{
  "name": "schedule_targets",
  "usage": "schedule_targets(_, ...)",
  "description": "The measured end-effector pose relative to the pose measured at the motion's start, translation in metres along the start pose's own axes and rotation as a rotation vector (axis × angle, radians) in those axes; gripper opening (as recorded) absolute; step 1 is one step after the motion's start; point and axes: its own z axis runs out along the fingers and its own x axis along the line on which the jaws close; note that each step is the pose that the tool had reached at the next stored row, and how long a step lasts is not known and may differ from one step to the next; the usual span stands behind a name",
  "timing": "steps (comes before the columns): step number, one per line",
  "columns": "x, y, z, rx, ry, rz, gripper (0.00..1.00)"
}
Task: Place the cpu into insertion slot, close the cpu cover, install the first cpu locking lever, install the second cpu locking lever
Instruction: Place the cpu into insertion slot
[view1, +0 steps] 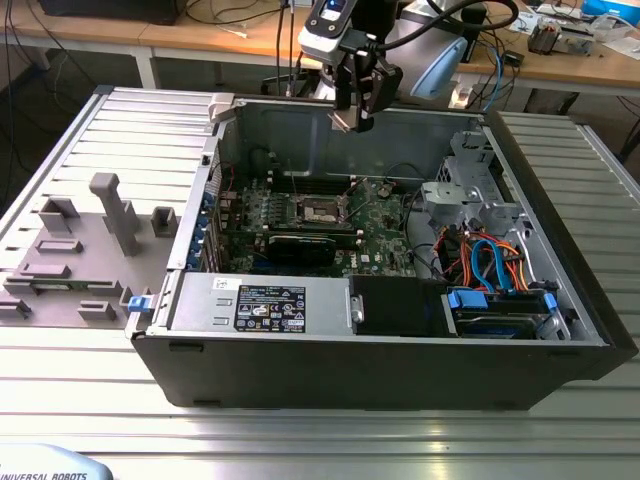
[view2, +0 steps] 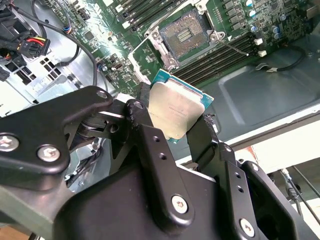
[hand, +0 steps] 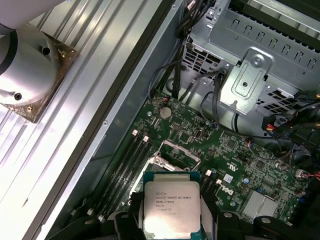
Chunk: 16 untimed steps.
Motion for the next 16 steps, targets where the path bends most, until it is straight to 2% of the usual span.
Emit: schedule_targets(16, 0.0001, -0.0002, 0.0001, -0.0007, -0.0030, 0.033, 0.54)
